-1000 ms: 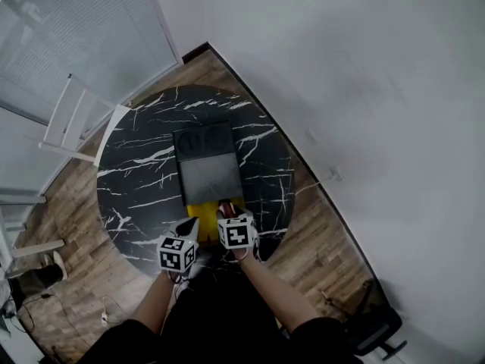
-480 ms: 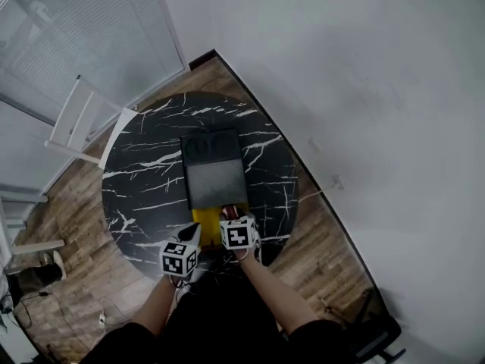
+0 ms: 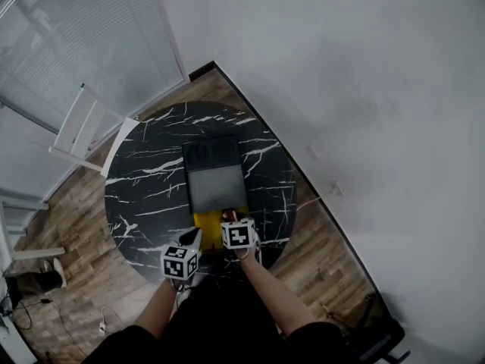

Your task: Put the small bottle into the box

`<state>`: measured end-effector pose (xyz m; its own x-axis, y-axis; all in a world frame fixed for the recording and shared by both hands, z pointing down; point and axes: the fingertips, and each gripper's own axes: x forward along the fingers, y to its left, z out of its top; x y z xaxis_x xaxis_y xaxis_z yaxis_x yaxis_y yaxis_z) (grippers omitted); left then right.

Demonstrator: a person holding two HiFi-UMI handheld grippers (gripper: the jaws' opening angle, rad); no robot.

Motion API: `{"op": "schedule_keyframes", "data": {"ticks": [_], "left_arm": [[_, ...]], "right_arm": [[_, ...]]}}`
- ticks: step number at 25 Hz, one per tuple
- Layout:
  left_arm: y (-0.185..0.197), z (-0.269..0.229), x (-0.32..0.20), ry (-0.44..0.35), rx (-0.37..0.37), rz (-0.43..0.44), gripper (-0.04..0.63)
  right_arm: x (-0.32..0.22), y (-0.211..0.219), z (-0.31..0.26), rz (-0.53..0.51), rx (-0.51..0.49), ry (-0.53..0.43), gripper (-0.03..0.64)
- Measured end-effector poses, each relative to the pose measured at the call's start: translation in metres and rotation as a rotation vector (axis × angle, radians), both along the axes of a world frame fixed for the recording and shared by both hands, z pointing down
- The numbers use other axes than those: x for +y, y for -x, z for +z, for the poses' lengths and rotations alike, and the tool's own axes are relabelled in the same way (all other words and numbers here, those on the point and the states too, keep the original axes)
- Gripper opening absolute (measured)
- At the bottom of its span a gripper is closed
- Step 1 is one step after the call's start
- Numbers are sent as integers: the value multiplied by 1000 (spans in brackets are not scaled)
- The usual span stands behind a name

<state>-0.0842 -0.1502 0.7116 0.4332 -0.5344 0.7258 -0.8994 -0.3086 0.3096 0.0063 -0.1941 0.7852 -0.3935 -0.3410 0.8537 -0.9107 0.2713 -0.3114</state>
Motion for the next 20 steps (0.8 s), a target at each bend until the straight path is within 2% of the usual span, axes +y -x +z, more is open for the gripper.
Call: {"op": "schedule_keyframes", "data": {"ticks": [6, 20], "left_arm": [[2, -7, 6, -19, 7, 8, -2], [5, -29, 34, -76, 52, 12, -2]], "right_arm": [[6, 2, -9, 27, -44, -17, 245], [43, 3, -50, 26, -68, -129, 241]]}}
